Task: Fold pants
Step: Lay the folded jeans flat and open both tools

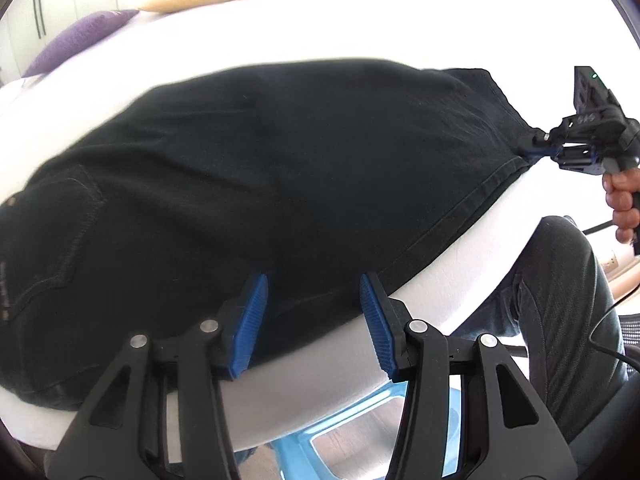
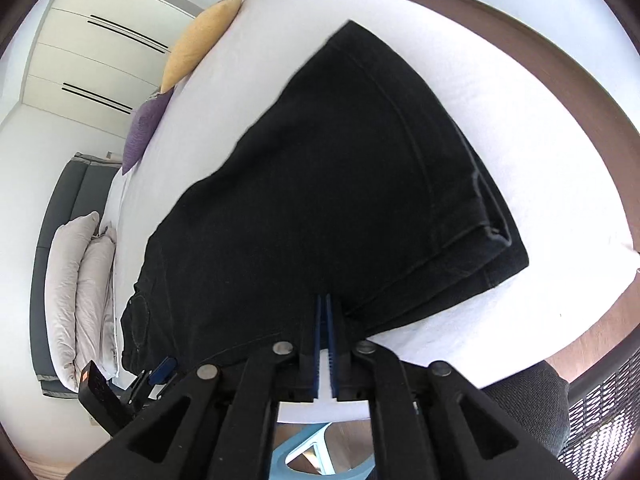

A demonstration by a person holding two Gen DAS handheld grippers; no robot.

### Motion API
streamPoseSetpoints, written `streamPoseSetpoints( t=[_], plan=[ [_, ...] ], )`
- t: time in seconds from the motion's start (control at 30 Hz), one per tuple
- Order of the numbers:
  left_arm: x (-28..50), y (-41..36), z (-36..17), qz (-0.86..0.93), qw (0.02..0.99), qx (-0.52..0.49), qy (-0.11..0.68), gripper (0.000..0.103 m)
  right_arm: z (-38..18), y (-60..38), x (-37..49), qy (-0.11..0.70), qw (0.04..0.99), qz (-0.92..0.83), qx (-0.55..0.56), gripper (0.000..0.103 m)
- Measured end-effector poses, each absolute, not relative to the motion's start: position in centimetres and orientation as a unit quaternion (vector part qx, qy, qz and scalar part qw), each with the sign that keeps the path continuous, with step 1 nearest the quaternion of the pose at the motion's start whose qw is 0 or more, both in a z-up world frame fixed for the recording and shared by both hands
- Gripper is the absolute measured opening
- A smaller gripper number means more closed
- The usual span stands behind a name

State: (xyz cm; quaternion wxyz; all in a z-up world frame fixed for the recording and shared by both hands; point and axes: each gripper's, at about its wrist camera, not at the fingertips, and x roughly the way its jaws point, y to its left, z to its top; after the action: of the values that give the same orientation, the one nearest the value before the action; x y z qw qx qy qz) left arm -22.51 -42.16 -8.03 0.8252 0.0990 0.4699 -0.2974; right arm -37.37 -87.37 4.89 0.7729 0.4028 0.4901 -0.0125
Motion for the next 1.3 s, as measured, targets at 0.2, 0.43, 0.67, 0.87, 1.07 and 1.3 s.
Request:
streamPoseSetpoints(
  t=[0.2,0.43,0.67,0.87,1.07,1.3],
  plan=[
    [-20.8,-38.7,-7.2,-0.224,0.862,0.065,0.451,0.046,5.2,-81.6,-32.9,0.468,0.780,0.108,0.402,0.038],
    [-21.0,-35.1,-7.7,-0.204,0.848,0.020,0.489,0.046,0.3,-83.6,-36.0,0.487,0.743,0.067,0.454,0.000],
    [-18.1,-25.8,-3.5,-0.103,0.901,-0.025,0.421,0.047,4.4,-83.3,-36.2,0.432,0.777,0.102,0.446,0.042],
    [-14.4,-17.2,-7.8,-0.008,0.871,-0.045,0.489,0.047,1.0,-84.5,-34.5,0.424,0.758,0.083,0.488,0.034],
    [-14.5,-18.4,-7.1,0.003,0.872,-0.022,0.489,0.047,1.2,-86.1,-37.1,0.412,0.758,0.062,0.503,0.020],
    [-17.0,-26.7,-3.7,-0.064,0.891,-0.030,0.448,0.060,3.8,-93.1,-44.0,0.312,0.773,-0.026,0.552,0.067]
  ],
)
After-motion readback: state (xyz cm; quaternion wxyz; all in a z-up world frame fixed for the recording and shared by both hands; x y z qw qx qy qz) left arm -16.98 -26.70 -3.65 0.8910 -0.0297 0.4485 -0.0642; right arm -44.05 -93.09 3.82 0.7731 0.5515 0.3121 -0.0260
